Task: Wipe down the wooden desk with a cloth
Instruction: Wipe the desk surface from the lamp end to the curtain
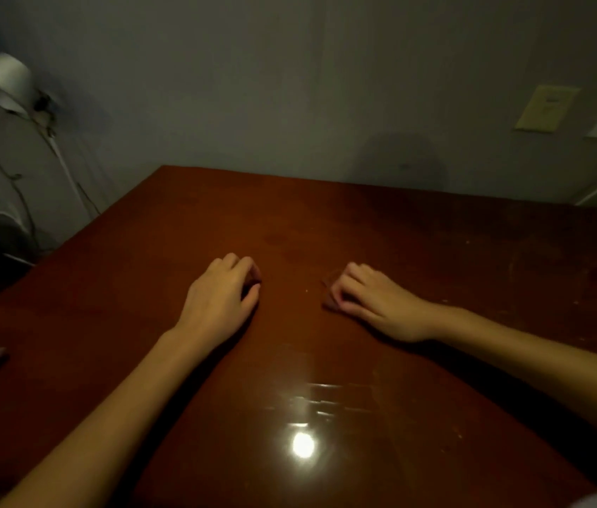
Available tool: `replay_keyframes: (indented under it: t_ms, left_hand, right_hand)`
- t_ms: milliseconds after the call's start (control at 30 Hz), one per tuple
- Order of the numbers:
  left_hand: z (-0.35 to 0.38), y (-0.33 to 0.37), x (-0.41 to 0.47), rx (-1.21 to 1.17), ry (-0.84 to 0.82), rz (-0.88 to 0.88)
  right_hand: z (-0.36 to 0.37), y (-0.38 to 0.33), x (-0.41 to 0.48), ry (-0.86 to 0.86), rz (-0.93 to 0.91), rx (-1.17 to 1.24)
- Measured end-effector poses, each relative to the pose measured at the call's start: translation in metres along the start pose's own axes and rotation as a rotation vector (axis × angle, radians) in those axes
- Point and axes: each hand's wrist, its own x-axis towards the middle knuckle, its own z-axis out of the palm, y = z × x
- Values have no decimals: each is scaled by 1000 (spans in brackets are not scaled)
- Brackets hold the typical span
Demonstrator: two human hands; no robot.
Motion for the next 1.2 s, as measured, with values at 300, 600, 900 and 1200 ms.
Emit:
replay_keyframes:
  t_ms: [300,600,900,1200]
  left_hand:
    - [-1,-6,-35,-60,99,-31]
    - [0,-11,-37,-64,105,-27]
    - [-7,-6,-42,-111,178,-177]
    - [-10,-19,-42,-164,254,-334]
  right_hand:
    - [-10,54,49,136,503,-101]
    - [22,-113,-13,-16,-155,-2]
    - [-1,-9,19,110,483,-113]
    - [39,-122,104,65,106,-82]
